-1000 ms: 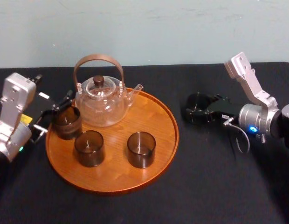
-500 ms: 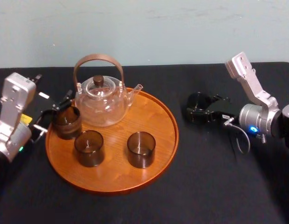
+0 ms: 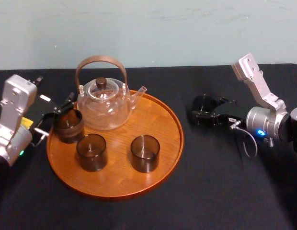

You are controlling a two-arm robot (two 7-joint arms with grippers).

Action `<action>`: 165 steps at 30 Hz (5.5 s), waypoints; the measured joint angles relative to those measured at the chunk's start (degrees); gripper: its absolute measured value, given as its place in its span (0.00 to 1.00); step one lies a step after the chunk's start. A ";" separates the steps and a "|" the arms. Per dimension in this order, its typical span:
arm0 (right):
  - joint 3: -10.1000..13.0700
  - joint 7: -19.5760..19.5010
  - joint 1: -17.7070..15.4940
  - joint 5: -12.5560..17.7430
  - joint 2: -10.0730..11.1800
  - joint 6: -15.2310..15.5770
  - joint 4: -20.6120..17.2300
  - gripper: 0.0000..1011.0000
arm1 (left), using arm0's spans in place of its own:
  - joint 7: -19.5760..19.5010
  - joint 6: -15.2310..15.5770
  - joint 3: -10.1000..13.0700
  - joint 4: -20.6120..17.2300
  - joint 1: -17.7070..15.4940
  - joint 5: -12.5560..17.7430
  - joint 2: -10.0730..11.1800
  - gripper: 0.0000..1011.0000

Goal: Pick up the glass from the table and place it on the tray.

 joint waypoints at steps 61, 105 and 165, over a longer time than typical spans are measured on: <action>-9.83 12.32 6.84 0.26 -2.34 -9.87 1.27 0.89 | 0.00 0.00 0.00 0.00 0.00 0.00 0.00 0.99; -11.00 11.58 8.15 -3.45 -6.46 -11.16 9.18 0.89 | 0.00 0.00 0.00 0.00 0.00 0.00 0.00 0.99; -1.06 8.49 -6.93 5.05 9.01 -9.60 -12.84 0.99 | 0.00 0.00 0.00 0.00 0.00 0.00 0.00 0.99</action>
